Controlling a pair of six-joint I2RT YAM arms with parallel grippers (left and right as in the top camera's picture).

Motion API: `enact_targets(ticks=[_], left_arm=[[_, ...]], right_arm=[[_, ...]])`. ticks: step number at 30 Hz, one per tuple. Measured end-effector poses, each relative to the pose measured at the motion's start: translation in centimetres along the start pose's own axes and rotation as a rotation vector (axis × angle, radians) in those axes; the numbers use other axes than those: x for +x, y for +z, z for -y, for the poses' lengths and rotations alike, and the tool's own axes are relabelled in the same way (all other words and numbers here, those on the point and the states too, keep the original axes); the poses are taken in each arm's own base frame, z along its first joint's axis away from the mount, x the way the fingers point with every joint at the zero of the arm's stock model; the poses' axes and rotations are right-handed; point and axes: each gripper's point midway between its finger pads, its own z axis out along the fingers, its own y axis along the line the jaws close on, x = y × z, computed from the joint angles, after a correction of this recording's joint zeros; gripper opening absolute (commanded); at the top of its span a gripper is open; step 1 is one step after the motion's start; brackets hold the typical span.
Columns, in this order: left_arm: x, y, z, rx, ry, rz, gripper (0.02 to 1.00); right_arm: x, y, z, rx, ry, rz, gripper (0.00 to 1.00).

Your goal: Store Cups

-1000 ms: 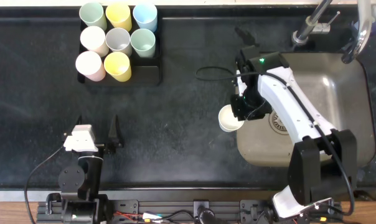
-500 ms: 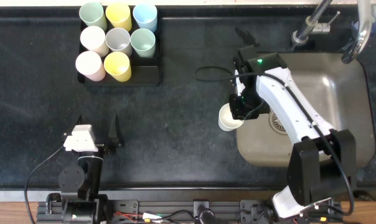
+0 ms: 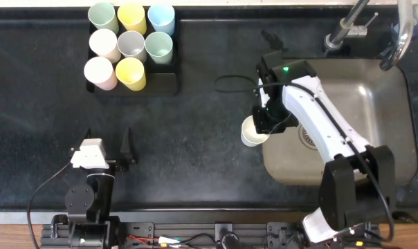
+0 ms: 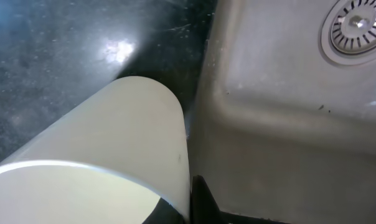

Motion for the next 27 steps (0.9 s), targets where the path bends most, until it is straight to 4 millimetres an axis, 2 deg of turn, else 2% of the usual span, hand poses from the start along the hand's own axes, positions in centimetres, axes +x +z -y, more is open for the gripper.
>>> enact_targets(ticks=[3, 11, 17, 21, 27], left_arm=[[0.0, 0.0, 0.0, 0.0, 0.0, 0.0, 0.998], [0.0, 0.0, 0.0, 0.0, 0.0, 0.0, 0.998], [0.0, 0.0, 0.0, 0.0, 0.0, 0.0, 1.0], [0.0, 0.0, 0.0, 0.0, 0.0, 0.0, 1.0], [0.0, 0.0, 0.0, 0.0, 0.0, 0.0, 0.998]], right_arm=[[0.0, -1.8, -0.1, 0.006, 0.005, 0.029, 0.042], [-2.3, -10.7, -1.2, -0.004, 0.03, 0.227, 0.042], [-2.7, -15.0, -3.9, -0.03, 0.022, 0.298, 0.042], [-4.7, -16.0, -6.6, -0.059, -0.002, 0.311, 0.042], [-8.5, -15.0, -11.3, -0.113, -0.043, 0.296, 0.04]])
